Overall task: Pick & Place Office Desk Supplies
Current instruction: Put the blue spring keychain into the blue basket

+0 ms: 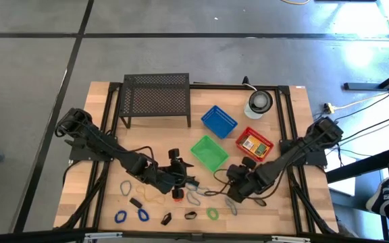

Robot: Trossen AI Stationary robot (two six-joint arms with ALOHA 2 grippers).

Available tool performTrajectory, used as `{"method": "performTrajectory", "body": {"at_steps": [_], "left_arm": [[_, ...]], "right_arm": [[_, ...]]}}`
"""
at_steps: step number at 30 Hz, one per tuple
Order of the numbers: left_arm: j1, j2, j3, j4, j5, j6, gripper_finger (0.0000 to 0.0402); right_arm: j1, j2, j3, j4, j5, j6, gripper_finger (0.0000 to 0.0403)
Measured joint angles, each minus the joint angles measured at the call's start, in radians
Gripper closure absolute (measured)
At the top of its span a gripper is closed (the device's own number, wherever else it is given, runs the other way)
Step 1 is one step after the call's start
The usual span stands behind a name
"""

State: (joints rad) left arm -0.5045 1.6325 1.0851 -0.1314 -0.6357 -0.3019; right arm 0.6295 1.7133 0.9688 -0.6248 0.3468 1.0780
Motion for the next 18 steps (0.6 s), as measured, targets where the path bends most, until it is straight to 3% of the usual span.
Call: {"method": "performTrajectory", "body": {"at_steps": [11, 18], "left_arm": [[0.0, 0.0, 0.0, -0.001, 0.0, -0.002, 0.021], [0.0, 0.0, 0.0, 0.0, 0.0, -0.003, 0.021]], "right_arm": [[-0.046, 0.089, 0.002, 0.026, -0.054, 0.125, 0.0211], [-0.054, 0.116, 0.006, 0.029, -0.026, 0.144, 0.0228]]}}
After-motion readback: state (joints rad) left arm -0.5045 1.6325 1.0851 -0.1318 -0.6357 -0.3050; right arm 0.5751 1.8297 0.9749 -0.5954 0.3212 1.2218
